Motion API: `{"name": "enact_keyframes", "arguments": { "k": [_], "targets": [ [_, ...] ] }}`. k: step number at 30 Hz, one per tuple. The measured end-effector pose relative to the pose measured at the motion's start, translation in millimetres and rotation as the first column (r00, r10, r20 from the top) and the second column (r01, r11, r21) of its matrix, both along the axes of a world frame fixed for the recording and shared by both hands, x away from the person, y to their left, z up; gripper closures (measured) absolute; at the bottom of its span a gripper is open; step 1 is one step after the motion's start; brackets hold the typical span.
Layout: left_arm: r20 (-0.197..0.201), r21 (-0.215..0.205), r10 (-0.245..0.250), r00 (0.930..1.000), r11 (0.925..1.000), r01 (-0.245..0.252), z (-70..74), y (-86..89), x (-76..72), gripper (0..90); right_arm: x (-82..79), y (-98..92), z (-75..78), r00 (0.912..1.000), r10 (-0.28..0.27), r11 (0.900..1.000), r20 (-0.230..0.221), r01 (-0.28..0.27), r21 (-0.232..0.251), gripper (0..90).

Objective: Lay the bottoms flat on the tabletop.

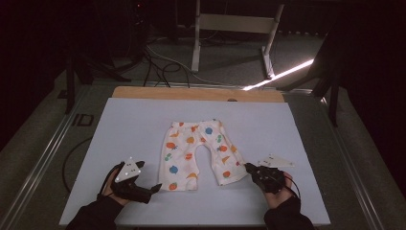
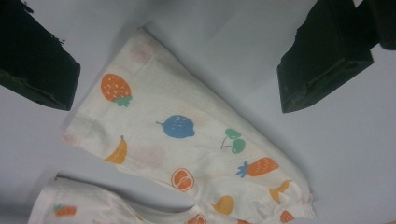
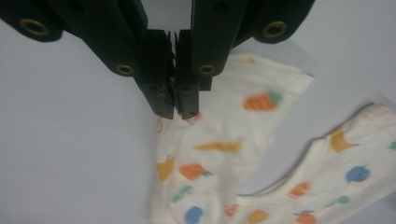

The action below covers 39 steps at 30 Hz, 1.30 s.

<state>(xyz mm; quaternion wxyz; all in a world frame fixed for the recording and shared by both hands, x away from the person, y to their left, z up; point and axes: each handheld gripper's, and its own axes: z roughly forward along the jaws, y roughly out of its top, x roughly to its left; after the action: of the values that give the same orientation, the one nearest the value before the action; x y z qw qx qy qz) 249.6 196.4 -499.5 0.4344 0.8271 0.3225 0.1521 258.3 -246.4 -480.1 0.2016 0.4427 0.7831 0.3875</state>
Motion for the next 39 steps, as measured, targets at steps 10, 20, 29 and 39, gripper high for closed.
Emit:
{"name": "enact_keyframes", "arguments": {
  "k": [10, 20, 29, 39],
  "targets": [
    [-0.001, 0.002, 0.0, 1.0, 1.0, 0.0, 0.1, -0.3, 0.2, 0.0, 6.5, -26.2, -17.7, 0.9841, -0.124, 0.992, -0.128, 0.122, -0.016, 77.2],
    [0.0, 0.001, 0.003, 1.0, 1.0, -0.003, 0.2, 0.2, 0.7, 0.0, -0.8, -16.2, 1.3, 0.9997, -0.022, 0.997, 0.011, 0.021, 0.072, 65.1],
    [-0.001, 0.003, 0.0, 1.0, 1.0, 0.0, -0.7, -1.0, 0.7, 0.0, -10.1, 42.1, -2.6, 0.9487, 0.311, 0.944, 0.055, -0.315, 0.101, 71.0],
    [-0.001, 0.002, 0.0, 1.0, 1.0, 0.0, -0.6, -0.8, 0.3, 0.0, -1.1, 64.2, -34.9, 0.9208, 0.378, 0.922, -0.097, -0.384, -0.051, 75.4]
  ]
}}
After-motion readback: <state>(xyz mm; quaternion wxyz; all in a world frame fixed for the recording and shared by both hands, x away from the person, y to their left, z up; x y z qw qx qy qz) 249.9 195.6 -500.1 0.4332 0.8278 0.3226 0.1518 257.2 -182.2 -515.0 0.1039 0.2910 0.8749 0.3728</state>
